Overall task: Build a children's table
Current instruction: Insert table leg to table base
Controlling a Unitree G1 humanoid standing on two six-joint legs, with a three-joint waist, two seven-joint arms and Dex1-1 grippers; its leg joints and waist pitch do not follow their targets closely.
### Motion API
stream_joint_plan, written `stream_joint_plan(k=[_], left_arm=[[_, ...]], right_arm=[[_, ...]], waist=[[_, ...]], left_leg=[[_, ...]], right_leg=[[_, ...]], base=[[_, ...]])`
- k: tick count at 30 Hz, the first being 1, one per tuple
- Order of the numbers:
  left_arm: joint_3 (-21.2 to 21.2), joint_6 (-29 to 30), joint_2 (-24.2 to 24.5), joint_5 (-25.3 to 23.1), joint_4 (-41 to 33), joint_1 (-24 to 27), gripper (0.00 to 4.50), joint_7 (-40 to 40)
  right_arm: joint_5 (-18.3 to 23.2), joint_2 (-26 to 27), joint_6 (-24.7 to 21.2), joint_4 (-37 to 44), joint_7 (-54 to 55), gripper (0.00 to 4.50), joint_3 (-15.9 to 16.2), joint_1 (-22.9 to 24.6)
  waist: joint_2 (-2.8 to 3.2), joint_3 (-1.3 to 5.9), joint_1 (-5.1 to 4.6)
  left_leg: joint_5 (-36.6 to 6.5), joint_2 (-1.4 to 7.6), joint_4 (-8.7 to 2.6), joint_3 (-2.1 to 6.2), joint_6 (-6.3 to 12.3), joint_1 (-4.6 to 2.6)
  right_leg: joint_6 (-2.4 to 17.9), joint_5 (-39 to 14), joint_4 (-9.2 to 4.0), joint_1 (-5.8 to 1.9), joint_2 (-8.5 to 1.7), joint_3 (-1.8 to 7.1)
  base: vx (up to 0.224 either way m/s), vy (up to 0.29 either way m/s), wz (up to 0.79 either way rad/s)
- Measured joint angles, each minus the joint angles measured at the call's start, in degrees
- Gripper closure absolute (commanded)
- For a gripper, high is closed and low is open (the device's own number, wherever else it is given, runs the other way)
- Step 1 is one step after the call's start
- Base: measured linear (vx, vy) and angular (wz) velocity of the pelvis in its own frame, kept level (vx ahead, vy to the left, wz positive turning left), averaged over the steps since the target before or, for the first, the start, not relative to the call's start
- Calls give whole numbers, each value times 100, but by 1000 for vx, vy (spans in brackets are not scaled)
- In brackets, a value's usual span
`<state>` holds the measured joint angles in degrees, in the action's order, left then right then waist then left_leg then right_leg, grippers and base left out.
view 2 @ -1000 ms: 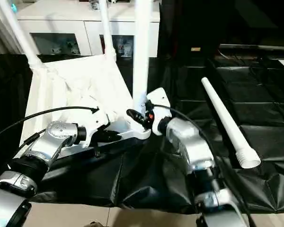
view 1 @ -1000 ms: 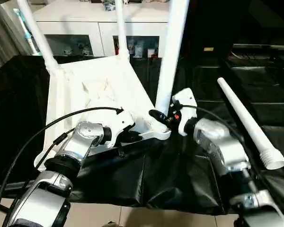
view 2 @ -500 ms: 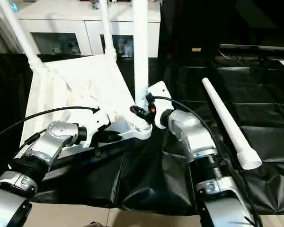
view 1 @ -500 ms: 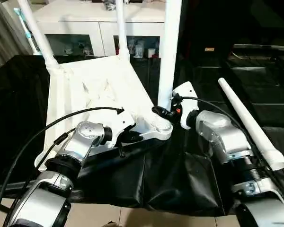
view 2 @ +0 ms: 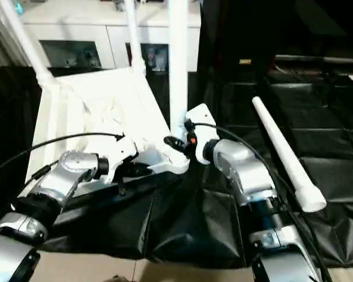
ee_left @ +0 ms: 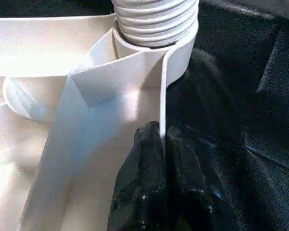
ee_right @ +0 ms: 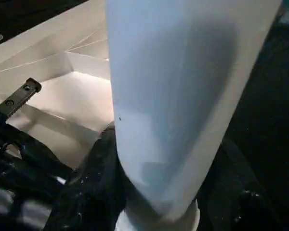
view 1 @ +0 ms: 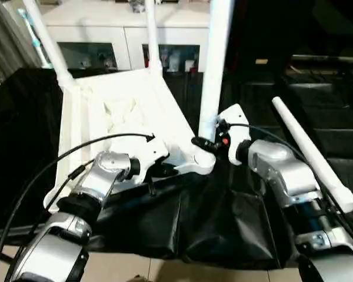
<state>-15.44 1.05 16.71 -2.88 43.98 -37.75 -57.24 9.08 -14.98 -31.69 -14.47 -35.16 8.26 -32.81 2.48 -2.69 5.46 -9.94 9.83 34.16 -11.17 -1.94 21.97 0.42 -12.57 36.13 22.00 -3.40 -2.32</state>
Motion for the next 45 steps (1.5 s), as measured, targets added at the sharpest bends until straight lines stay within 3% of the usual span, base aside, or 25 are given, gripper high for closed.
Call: stream_joint_plan(k=[10,26,41,45], left_arm=[[0,0,10,-29,-33,7,450,-2],[0,1,20,-30,-41,15,450,3],[2,-16,7,-23,-46,33,450,-13],[3,-17,19,-21,-41,34,450,-14]], right_arm=[[4,-13,-32,17,-6,265,-16,-2],[392,302,259,-355,170,265,-599,165],[368,661,1139,484,703,265,-692,1243],[256,660,1205,596,753,265,-606,1333]], waist=[[-2,-1,30],[-1,0,20],[31,20,49],[20,14,36]], left_leg=[[0,0,-5,-1,0,0],[0,0,-7,-1,0,-1],[0,-4,-42,-2,-1,-3],[1,-4,-45,-2,-2,-6]], right_leg=[[-2,-1,-3,2,0,-1],[-1,-1,-3,2,0,0],[-2,-1,-37,0,0,-3],[-2,-1,-36,0,1,-2]], base=[[0,0,0],[0,0,0],[0,0,0],[0,0,0]])
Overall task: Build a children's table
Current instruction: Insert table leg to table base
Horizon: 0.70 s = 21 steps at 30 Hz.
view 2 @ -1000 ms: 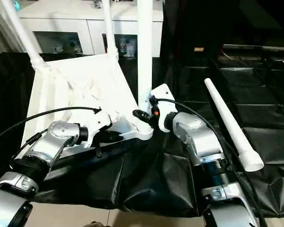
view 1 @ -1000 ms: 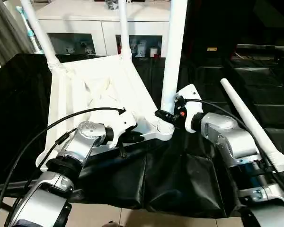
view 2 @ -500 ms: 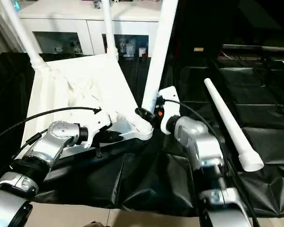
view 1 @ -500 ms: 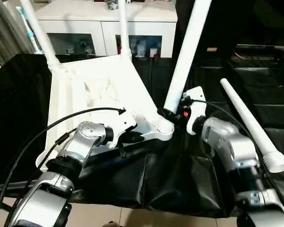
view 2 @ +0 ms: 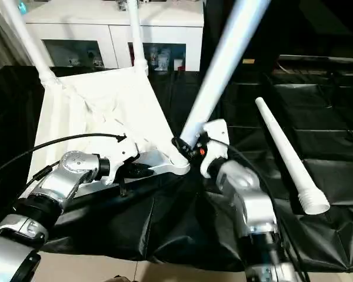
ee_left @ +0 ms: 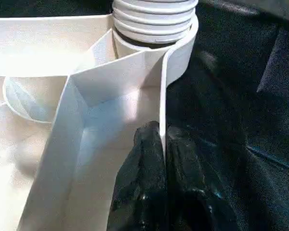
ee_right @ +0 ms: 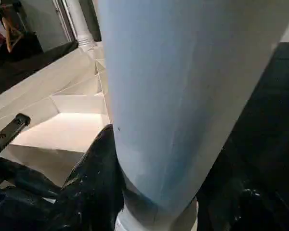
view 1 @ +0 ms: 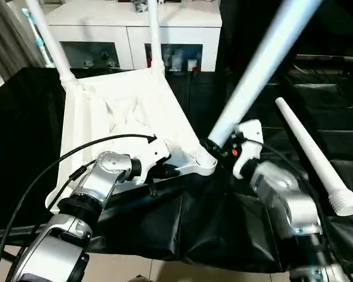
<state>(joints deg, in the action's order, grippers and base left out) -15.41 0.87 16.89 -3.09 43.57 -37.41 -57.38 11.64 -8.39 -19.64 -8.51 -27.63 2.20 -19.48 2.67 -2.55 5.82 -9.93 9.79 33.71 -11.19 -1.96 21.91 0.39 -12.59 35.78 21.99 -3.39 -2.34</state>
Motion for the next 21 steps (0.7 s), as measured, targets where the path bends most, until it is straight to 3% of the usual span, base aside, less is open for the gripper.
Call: stream_joint_plan(k=[3,11,19,21], left_arm=[[0,0,33,2,-16,11,450,-3],[5,31,120,-2,-232,164,450,-2],[45,48,200,-9,-340,265,450,14],[75,61,218,-9,-357,286,450,25]], right_arm=[[-250,-95,-22,201,36,265,287,56],[-508,-226,-250,262,-24,265,580,-108],[-503,-276,-421,-341,-369,265,685,-686],[-505,-343,-414,-735,-607,266,759,-1040]], waist=[[-15,0,-8],[-84,20,-54],[-146,29,-95],[-152,26,-120]], left_leg=[[0,0,-5,0,0,-4],[0,-1,-30,-4,-1,-26],[1,0,-51,-15,-3,-65],[2,2,-52,-17,-4,-73]], right_leg=[[-2,-1,-1,0,0,1],[-52,-31,-2,-6,0,2],[-47,-29,0,-17,0,6],[-46,-27,3,-16,-1,2]], base=[[0,0,0],[0,0,0],[0,0,0],[0,0,0]])
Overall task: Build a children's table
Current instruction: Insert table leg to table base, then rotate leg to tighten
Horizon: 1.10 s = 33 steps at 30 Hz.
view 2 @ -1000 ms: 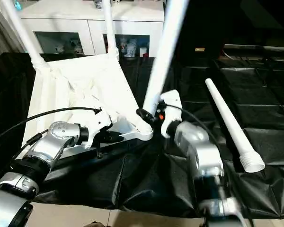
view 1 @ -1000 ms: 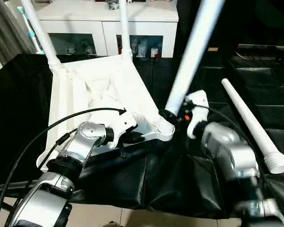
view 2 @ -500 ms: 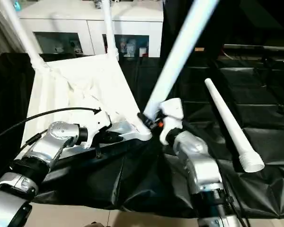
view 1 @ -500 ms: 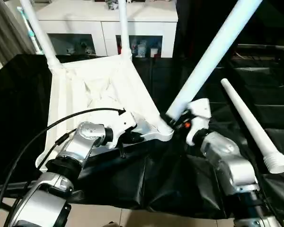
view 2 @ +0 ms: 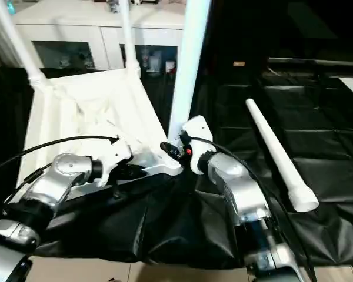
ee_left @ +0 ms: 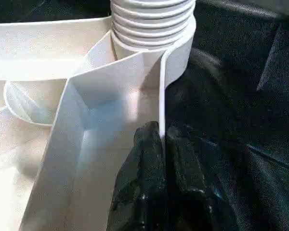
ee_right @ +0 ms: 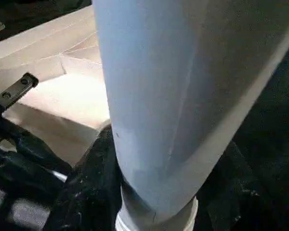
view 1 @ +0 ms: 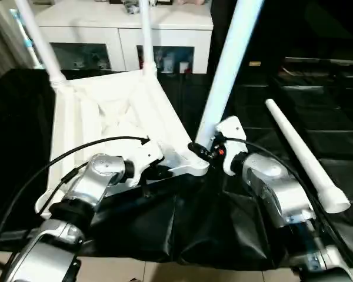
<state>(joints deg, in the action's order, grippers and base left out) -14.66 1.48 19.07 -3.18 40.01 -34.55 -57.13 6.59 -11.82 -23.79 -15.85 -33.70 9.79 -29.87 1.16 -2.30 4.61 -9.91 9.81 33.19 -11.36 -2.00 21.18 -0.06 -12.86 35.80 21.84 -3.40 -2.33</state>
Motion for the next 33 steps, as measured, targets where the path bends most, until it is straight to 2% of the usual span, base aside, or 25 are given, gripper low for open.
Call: stream_joint_plan(k=[6,11,21,26,28,33], left_arm=[[1,36,3,-1,-62,14,450,0],[2,52,2,-1,-67,21,450,-5],[57,94,22,-2,-30,49,450,0],[119,173,-30,-3,27,33,450,174],[171,343,-157,-6,107,-47,450,388],[285,856,-713,-99,462,-454,450,1241]], right_arm=[[-20,-79,39,-520,-375,266,35,-371],[-23,-85,83,-589,-467,266,38,-386],[-70,101,658,-987,-341,266,23,-372],[-76,368,800,-1187,206,266,-69,-393],[-160,604,831,-1324,709,266,-202,-445],[-290,936,850,-2024,1954,266,-470,-950]], waist=[[-5,0,9],[0,5,13],[0,24,-57],[8,29,-134],[13,32,-153],[15,31,-146]], left_leg=[[0,0,-6,-6,-1,-2],[0,0,-9,-7,-1,-4],[-1,0,-9,-9,-2,-18],[-1,1,-10,-8,-2,-23],[-1,0,-11,-8,-2,-24],[-1,-2,-9,-10,-2,-15]], right_leg=[[28,16,-3,1,0,4],[34,20,-5,0,0,4],[7,4,-10,-12,0,5],[9,5,-10,-12,0,5],[9,5,-9,-8,0,4],[16,9,-14,-5,-1,7]], base=[[0,0,0],[0,0,0],[0,0,0],[0,0,0],[0,0,0],[0,0,0]])
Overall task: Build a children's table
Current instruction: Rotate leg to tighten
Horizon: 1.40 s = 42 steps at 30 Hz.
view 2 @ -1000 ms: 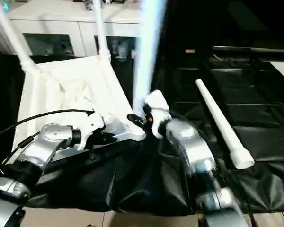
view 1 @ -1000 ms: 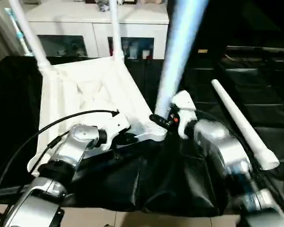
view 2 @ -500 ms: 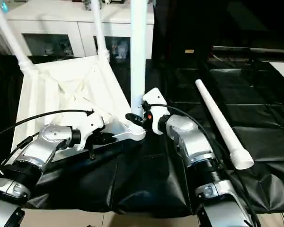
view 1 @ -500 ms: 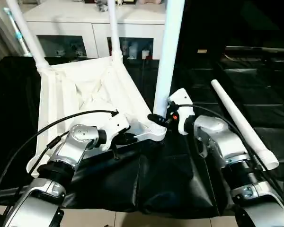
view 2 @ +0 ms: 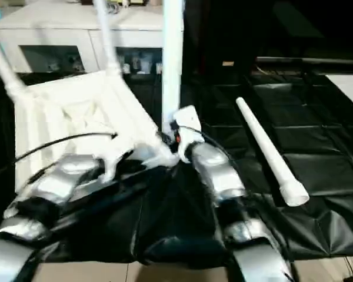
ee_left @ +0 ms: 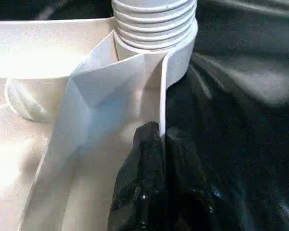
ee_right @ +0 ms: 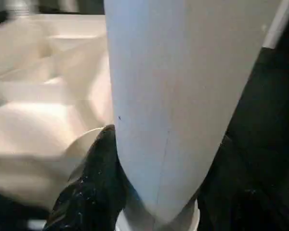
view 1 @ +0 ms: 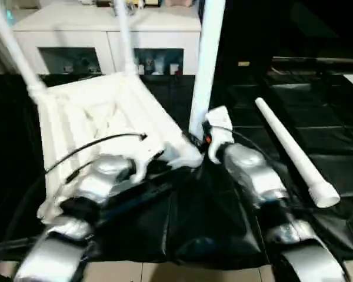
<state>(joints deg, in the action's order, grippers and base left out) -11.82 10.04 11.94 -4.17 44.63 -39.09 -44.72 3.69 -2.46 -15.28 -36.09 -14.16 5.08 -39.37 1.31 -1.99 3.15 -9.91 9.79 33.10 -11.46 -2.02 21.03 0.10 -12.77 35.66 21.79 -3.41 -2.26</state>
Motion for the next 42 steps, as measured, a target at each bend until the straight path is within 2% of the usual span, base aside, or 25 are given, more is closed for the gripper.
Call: stream_joint_plan(k=[4,11,13,17,30,32,34,39,42], left_arm=[[69,364,-532,-8,401,-406,450,762],[248,506,-1062,-34,933,-829,450,1615],[268,506,-1110,-33,974,-851,450,1695],[300,509,-1113,-32,1010,-865,450,1728],[327,483,-1044,-32,1053,-882,450,1601],[294,468,-968,-37,1005,-866,450,1418],[22,460,-625,-88,541,-623,450,835],[-166,443,-10,-91,-242,-170,450,-6],[-316,421,544,-23,-842,171,450,-639]], right_arm=[[-163,208,38,-566,821,266,-191,-434],[-191,586,291,-1097,1953,266,-693,-788],[-164,632,388,-1186,2105,266,-754,-817],[-121,678,455,-1409,2156,266,-906,-953],[-175,654,587,-1740,1980,266,-925,-1128],[-202,579,577,-1734,1720,266,-888,-1131],[-226,341,381,-1587,919,266,-599,-1088],[-186,-144,-73,-1117,-655,266,-214,-960],[-117,-454,-288,-674,-1766,266,175,-796]], waist=[[2,0,55],[-5,-4,138],[-3,-4,167],[-3,-5,160],[-11,-10,125],[-17,-13,108],[-21,-16,63],[-23,-17,0],[-25,-18,6]], left_leg=[[-1,-4,-26,0,0,16],[-7,-5,-42,-2,12,36],[-7,-5,-42,-2,11,36],[-7,-5,-42,-2,10,32],[-7,-4,-43,-3,10,28],[-7,-4,-45,-3,10,30],[-7,1,-54,-3,10,30],[-6,9,-59,-2,11,29],[-6,14,-59,-2,8,27]], right_leg=[[42,27,-52,-4,0,-6],[41,26,-76,9,0,-17],[41,26,-76,9,-1,-16],[41,26,-75,8,-1,-15],[41,27,-74,6,-1,-15],[41,27,-74,8,0,-15],[41,25,-74,11,2,-21],[49,18,-72,12,8,-30],[52,17,-70,11,11,-35]], base=[[0,0,0],[0,0,0],[0,0,0],[0,0,0],[0,0,0],[0,0,0],[0,0,0],[0,0,0],[0,0,0]])
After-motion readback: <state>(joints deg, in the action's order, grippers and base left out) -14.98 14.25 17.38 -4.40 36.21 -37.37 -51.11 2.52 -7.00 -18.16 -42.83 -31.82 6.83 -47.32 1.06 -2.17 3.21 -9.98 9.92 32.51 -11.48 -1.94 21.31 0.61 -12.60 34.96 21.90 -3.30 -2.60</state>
